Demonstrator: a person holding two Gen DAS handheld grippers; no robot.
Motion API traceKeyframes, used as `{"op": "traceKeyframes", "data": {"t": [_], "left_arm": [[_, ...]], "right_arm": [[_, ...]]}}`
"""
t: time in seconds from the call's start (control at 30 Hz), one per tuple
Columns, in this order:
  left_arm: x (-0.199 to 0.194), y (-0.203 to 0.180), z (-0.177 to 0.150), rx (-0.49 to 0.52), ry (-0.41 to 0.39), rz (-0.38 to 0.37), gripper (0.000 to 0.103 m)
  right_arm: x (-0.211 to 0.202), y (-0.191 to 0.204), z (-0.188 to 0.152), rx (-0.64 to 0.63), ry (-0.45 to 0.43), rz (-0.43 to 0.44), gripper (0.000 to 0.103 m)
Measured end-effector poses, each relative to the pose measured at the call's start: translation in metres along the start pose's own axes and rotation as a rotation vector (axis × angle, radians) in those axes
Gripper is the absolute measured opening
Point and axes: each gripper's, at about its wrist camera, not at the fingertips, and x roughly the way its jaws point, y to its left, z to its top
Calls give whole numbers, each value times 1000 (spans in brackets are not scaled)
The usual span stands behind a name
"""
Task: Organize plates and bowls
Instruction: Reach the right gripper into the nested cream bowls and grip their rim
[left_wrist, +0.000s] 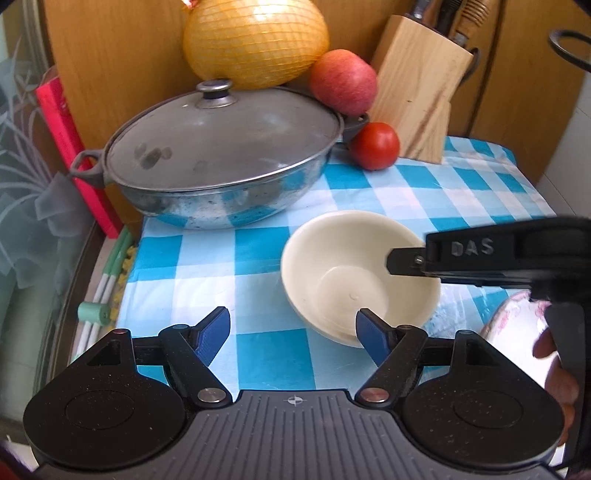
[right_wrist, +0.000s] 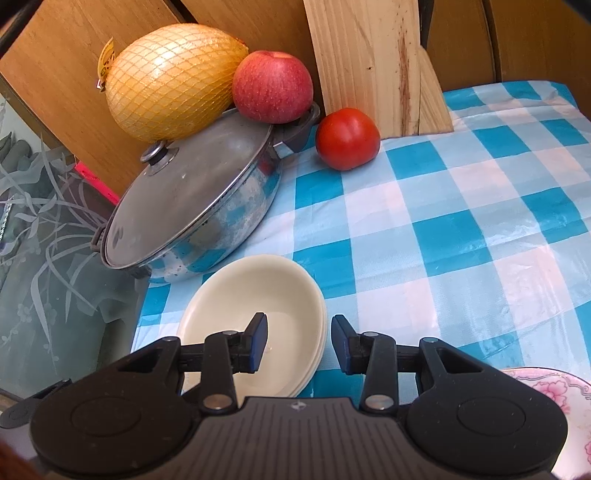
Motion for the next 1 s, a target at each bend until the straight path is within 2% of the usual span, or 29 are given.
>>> {"op": "traceKeyframes", "data": {"t": [0.13,0.63,1.0], "left_arm": [[-4,-7,-3,50,-16,-18,85],[-7,-11,-17,176,-46,-59,86],[17,-26,-26,263,-16,2,86]], "right_arm": [[3,2,0,-6,8,2,37],[11,3,5,1,18,13,42],[22,2,11,14,39,34,43]]}}
